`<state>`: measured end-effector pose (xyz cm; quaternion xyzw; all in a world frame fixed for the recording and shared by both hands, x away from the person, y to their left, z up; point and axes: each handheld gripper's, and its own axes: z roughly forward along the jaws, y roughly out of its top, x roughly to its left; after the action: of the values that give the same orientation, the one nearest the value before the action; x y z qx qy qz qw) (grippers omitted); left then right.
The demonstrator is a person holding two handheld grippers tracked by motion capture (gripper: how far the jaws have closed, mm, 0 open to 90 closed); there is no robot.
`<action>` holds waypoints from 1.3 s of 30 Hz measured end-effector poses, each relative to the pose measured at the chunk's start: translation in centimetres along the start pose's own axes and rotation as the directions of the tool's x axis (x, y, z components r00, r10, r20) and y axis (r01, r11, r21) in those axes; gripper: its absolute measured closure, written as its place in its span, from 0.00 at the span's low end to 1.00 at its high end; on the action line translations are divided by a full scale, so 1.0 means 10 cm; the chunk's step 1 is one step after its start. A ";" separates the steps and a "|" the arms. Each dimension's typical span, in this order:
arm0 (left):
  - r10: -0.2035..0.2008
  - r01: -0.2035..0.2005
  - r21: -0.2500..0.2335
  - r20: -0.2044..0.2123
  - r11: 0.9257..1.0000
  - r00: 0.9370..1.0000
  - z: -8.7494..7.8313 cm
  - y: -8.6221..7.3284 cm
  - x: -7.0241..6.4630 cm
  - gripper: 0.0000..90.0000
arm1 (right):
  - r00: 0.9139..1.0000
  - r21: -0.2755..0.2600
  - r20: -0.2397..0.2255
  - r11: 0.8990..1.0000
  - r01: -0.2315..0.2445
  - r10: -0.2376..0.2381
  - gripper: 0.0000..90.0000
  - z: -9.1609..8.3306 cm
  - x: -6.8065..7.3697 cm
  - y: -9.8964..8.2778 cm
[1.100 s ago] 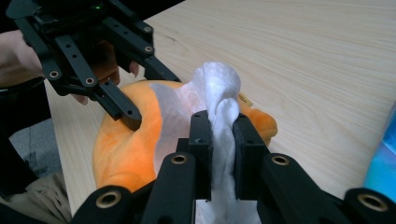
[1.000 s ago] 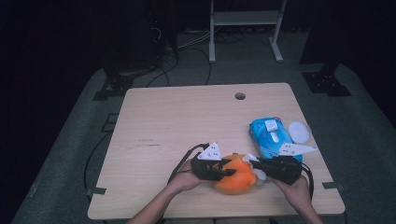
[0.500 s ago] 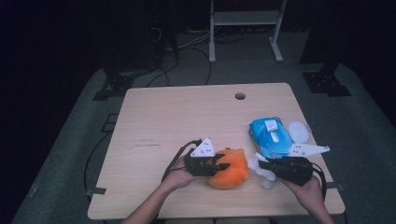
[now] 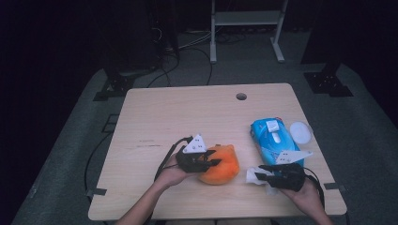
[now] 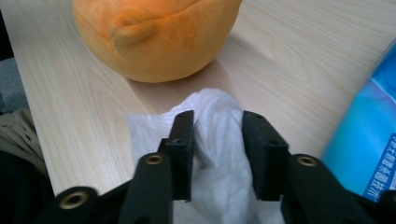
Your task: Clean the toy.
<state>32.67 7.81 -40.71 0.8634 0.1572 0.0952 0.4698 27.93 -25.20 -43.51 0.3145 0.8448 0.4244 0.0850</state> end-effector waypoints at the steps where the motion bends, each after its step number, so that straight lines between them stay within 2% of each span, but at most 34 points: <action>1: 0.001 -0.001 0.005 -0.002 1.000 1.000 -0.01 -0.01 0.01 0.72 | 1.000 -0.006 -0.005 1.000 -0.003 0.003 0.65 -0.01 0.00 0.00; 5: -0.003 0.003 0.002 -0.016 1.000 1.000 -0.03 -0.01 0.03 0.72 | 0.999 -0.038 -0.029 0.999 -0.022 0.021 0.59 -0.03 -0.02 0.00; 8: -0.011 0.011 0.002 -0.032 1.000 0.999 -0.07 0.00 0.08 0.72 | 0.999 -0.042 -0.032 0.999 -0.021 0.019 0.58 -0.04 -0.02 0.00; 15: -0.023 0.024 0.011 -0.089 1.000 0.996 -0.15 0.02 0.22 0.72 | 0.998 -0.079 -0.053 0.996 -0.034 0.030 0.54 -0.05 -0.02 0.01; 23: -0.034 0.037 0.016 -0.169 0.999 0.985 -0.25 0.05 0.45 0.72 | 0.999 -0.104 -0.045 0.994 -0.025 0.020 0.52 -0.06 -0.01 0.04; 26: -0.047 0.051 0.018 -0.186 0.999 0.981 -0.26 0.04 0.53 0.72 | 0.999 -0.115 -0.038 0.993 -0.022 0.017 0.51 -0.05 -0.02 0.05; 34: -0.078 0.089 0.039 -0.224 0.995 0.972 -0.18 -0.04 0.73 0.72 | 0.999 -0.113 -0.032 0.993 -0.021 0.018 0.50 -0.02 -0.04 0.05; 36: -0.074 0.088 0.054 -0.225 0.995 0.971 -0.16 -0.07 0.76 0.71 | 0.999 -0.117 -0.031 0.993 -0.021 0.018 0.50 -0.03 -0.04 0.06; 39: -0.097 0.105 0.030 -0.200 0.994 0.975 -0.15 -0.09 0.78 0.65 | 0.999 -0.120 -0.025 0.992 -0.027 0.024 0.48 -0.03 -0.05 0.07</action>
<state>39.32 12.28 -40.52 0.8499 0.2490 0.1537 0.4383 28.48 -25.38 -42.88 0.3147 0.8145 0.4793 0.0887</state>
